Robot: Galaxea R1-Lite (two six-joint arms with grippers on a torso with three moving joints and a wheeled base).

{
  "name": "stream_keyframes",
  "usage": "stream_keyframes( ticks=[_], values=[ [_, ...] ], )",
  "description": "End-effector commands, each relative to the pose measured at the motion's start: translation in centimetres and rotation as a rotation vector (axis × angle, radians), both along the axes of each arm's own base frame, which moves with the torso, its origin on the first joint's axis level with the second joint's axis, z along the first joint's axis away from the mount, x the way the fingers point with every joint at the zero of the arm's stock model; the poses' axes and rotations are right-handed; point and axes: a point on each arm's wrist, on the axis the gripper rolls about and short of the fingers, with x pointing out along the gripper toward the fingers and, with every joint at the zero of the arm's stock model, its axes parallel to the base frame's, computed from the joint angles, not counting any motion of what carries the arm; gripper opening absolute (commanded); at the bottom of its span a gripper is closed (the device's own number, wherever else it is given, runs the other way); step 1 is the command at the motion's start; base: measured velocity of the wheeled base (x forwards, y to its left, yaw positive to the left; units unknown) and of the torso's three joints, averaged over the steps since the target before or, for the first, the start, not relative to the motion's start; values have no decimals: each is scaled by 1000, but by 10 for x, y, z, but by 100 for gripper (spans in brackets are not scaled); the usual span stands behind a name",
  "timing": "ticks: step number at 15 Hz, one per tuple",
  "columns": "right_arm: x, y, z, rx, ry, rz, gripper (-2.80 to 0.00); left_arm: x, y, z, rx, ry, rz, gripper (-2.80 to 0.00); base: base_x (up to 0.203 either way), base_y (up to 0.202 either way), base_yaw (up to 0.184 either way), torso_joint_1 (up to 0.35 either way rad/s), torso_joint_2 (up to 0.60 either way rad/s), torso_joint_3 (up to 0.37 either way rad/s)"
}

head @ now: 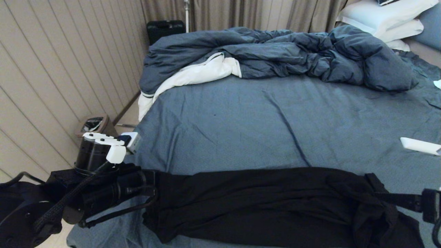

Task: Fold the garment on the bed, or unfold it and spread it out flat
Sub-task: Fold the black T-shirt

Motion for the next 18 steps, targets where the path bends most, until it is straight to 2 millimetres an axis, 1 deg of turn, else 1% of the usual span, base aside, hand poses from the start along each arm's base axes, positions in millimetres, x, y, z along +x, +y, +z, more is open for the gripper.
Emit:
stream_keyframes(
  ticks=[1,2,4,7,9,13,14,16,18],
  values=[
    [25,-11,-3,41,86,-19,0,-1,0,1,-5,-3,1,-280,0,0,0,0,0,0],
    [35,-16,-7,56,135,-44,-280,-1,0,1,-11,-1,4,-280,0,0,0,0,0,0],
    [47,-22,-13,60,197,-83,-280,-2,-3,0,-12,3,-4,-280,0,0,0,0,0,0],
    [51,-22,-14,56,204,-78,-280,-2,-4,-1,-11,7,-7,-280,0,0,0,0,0,0],
    [58,-25,-14,52,208,-82,-280,-2,-4,-1,-12,8,-7,-280,0,0,0,0,0,0],
    [78,-34,-34,30,246,-90,-280,-5,-5,-3,-17,20,-9,-280,0,0,0,0,0,0],
    [78,-33,-36,25,248,-80,-280,-5,-5,-3,-16,21,-10,-280,0,0,0,0,0,0],
    [75,-23,-39,19,258,-39,-280,-5,-5,-4,-15,23,-10,-280,0,0,0,0,0,0],
    [69,-11,-35,9,245,4,-280,-4,-5,-6,-10,30,-9,-280,0,0,0,0,0,0]
  ],
)
